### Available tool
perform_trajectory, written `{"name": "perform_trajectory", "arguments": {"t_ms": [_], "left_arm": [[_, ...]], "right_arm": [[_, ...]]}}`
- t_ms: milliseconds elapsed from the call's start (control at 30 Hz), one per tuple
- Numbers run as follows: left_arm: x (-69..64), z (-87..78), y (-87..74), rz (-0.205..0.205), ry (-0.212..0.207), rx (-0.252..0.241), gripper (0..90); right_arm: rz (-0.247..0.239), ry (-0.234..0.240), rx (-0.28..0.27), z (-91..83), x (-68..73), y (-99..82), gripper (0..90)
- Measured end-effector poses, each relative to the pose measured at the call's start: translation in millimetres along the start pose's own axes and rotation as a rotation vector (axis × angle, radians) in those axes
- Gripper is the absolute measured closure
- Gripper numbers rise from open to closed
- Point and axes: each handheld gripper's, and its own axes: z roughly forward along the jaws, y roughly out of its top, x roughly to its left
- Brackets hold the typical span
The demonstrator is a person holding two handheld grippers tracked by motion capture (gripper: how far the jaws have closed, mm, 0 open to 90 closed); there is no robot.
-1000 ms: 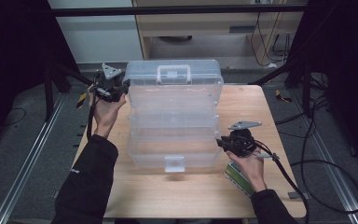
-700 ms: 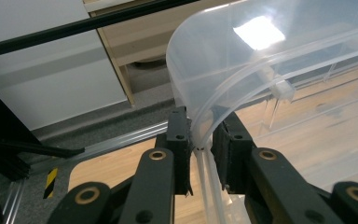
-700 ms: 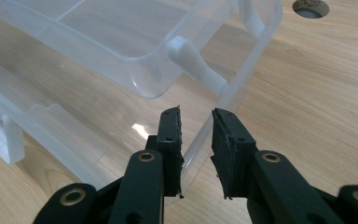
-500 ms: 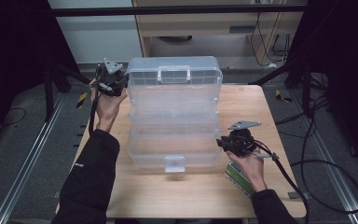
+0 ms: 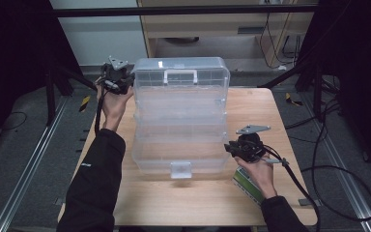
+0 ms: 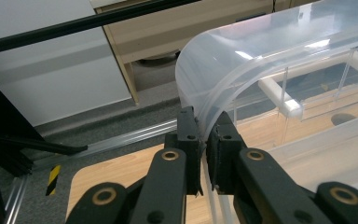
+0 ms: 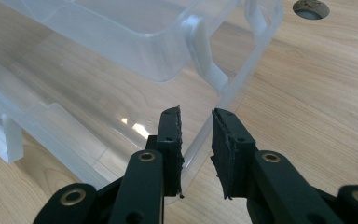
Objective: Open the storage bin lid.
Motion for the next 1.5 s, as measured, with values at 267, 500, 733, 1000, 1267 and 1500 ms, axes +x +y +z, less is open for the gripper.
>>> {"name": "perform_trajectory", "arguments": {"t_ms": [267,500,733,1000,1267,1500], "left_arm": [[0.6,10.2,4.0,-0.004,0.01,0.013,83.9],[1.5,18.4,6.4,-0.002,0.016,0.023,83.8],[3.0,28.6,8.4,-0.017,0.021,0.032,83.8],[4.2,38.1,8.2,-0.033,0.022,0.028,83.8],[3.2,45.9,9.7,-0.01,0.04,0.043,83.4],[5.5,51.8,11.3,-0.024,0.031,0.057,83.5]], "right_arm": [[0.0,0.002,-0.001,-0.1,0.1,-0.1,73.1],[-0.002,0.003,-0.001,0.0,-0.1,0.0,73.0],[-0.003,0.003,-0.001,0.0,0.0,0.0,73.0],[-0.005,0.004,-0.002,0.0,-0.1,-0.1,73.0],[-0.006,0.003,-0.001,-0.1,-0.1,-0.2,73.0],[-0.005,0.004,-0.001,-0.1,0.0,-0.1,73.0]]}}
